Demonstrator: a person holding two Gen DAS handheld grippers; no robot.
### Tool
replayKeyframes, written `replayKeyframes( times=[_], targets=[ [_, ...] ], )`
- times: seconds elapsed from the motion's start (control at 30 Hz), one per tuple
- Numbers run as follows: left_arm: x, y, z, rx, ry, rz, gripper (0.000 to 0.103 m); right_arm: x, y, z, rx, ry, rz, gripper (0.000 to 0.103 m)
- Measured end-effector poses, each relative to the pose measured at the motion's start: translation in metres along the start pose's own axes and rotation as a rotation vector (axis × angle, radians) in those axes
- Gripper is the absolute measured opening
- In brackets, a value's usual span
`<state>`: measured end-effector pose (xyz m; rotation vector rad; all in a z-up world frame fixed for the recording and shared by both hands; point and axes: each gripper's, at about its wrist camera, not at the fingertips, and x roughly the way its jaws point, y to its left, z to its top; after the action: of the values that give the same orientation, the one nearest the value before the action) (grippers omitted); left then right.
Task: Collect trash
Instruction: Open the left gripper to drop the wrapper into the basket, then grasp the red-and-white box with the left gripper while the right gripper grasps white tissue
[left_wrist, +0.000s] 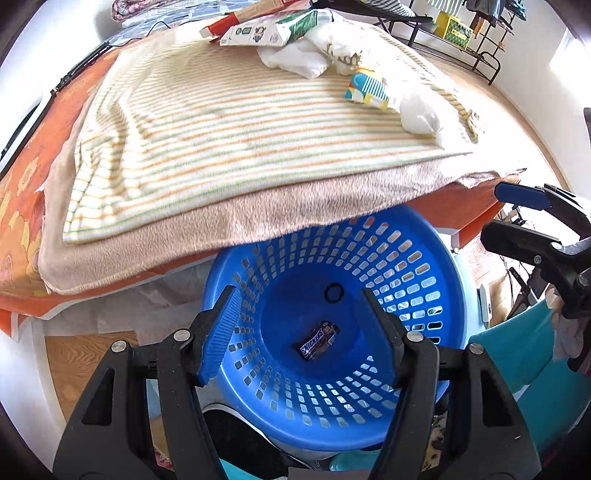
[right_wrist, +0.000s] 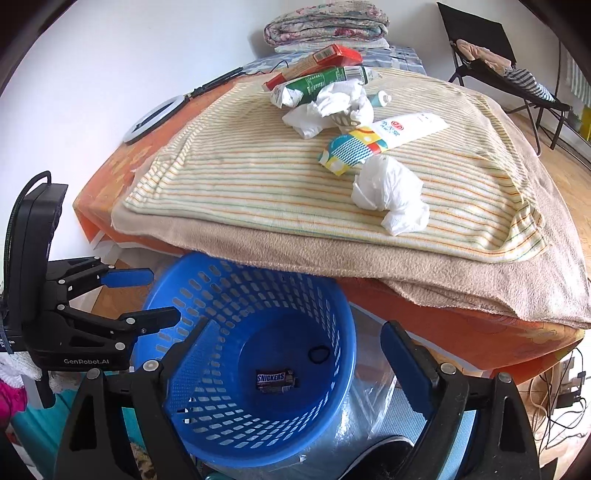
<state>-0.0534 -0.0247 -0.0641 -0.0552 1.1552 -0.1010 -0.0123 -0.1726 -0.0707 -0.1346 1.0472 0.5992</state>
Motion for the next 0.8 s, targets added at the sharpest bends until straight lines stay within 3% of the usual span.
replayKeyframes(
  times=[0.3,0.53,0.8],
  targets=[
    [-0.026,0.011,0.055,-0.015,-0.098,-0.009,0.067,-0.025,-0.025,0.037,0.009,-0.087,-0.055,0.091],
    [-0.037,0.035,0.125,-0.021,-0.188,0.021,0.067,-0.017,-0.042,0.066,-0.001,-0.093,-0.074,0.091],
    [-0.018,0.032,0.213,0.124,-0.227,0.111,0.067,0.008,-0.047,0.085,-0.028,-0.057,-0.054,0.091]
  ],
)
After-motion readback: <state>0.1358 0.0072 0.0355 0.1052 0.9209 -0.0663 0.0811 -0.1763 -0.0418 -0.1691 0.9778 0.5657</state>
